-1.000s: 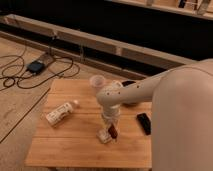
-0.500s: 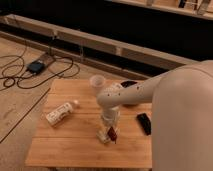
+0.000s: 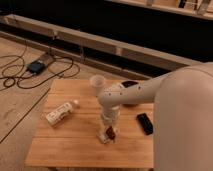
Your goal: Place the pepper on the white sponge
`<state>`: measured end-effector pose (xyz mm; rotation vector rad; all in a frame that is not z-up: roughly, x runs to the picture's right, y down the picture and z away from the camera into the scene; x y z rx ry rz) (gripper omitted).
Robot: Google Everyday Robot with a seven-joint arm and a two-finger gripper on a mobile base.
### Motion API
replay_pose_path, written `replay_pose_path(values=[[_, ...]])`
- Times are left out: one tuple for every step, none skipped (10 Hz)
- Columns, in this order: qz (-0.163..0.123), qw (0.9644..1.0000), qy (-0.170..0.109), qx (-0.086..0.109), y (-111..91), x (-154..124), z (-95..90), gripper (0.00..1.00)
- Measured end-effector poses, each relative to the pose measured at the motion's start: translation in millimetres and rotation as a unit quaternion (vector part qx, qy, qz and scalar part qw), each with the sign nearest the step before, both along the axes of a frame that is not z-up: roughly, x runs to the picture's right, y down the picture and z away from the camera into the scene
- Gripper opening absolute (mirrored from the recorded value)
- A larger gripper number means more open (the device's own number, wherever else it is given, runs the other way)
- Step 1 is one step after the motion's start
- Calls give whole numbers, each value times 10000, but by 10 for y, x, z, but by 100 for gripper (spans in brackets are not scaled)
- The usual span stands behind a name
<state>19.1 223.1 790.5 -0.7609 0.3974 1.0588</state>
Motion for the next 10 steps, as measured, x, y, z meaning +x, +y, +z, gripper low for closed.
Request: replay_pose_path(values=[[13,10000,-17,11,-3,-5,4,0],[21,10000,-28,15,3,-3,10,0],[31,10000,-40,20,15,0,23,2],[49,10000,-62,45,24,10,51,10],[67,9999,-87,76,21,18,76,18],[102,9998,-123,114,13,26,104,31],[120,9997,-147,139,4,34,115,39],[137,9996,-184,160,-3,38,117,48],[150,9995,-229,180,-9,34,109,59],[159,9993,-273,191,-10,34,93,71]])
